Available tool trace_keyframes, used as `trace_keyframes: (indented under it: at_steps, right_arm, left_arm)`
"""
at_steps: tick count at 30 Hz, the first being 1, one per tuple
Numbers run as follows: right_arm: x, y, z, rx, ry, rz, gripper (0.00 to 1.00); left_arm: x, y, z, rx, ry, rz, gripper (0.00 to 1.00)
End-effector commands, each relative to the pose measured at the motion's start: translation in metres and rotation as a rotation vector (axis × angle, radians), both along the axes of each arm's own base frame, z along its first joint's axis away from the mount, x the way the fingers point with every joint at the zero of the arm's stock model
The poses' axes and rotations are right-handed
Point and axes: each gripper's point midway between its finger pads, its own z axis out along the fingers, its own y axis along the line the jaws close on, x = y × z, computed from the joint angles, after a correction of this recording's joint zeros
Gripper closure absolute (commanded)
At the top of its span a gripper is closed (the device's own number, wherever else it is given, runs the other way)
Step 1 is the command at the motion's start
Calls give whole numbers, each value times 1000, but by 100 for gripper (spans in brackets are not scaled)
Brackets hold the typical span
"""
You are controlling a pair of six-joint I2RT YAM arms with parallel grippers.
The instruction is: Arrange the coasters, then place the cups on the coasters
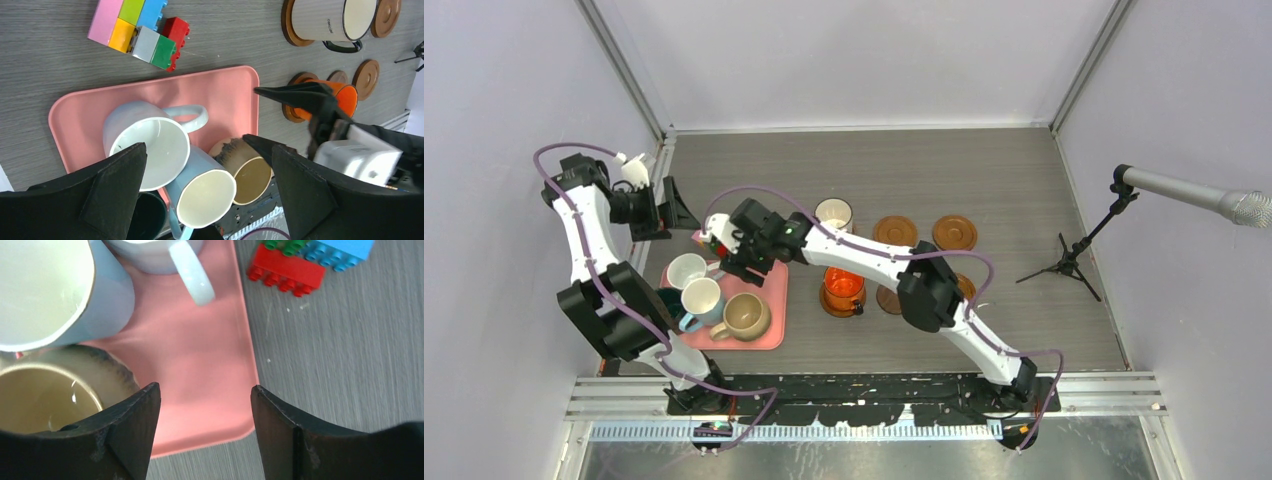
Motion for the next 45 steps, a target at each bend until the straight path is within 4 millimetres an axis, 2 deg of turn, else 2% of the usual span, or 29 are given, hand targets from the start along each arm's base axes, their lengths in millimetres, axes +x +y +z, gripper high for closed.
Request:
trace_keyframes:
  at_steps: [1, 9, 13, 20, 24, 30, 36, 40, 42, 45]
  right_arm:
    - [19, 30, 27, 102, -138, 19, 30]
    - [9, 54, 4, 135, -111, 75, 35]
    - [1, 66, 5, 161, -119, 107, 37]
    - [0, 79, 7, 203, -125, 129, 38]
    - [2, 86, 11, 233, -135, 137, 41]
    - [-9, 93, 10, 245, -129, 194, 48]
    - [-12, 93, 9, 243, -128, 221, 58]
    - [-20, 87, 4, 219, -112, 263, 68]
    - [-23, 82, 6, 208, -110, 272, 76]
    - [-22, 72, 5, 185, -115, 267, 95]
  left_arm:
    - [0, -5, 12, -32, -41, -30, 1]
    - [-2, -2, 3, -41, -35, -33, 1]
    - [-2, -1, 0, -54, -32, -28, 1]
    - [-1, 2, 0, -60, -27, -20, 1]
    - [0, 1, 0, -72, -23, -10, 1]
    - [1, 1, -1, -91, -12, 0, 2]
    - [-1, -1, -4, -123, 9, 4, 3]
    - [-2, 0, -1, -118, 3, 7, 3]
    - [-3, 0, -1, -112, 1, 6, 3]
    - [-4, 0, -2, -110, 5, 6, 3]
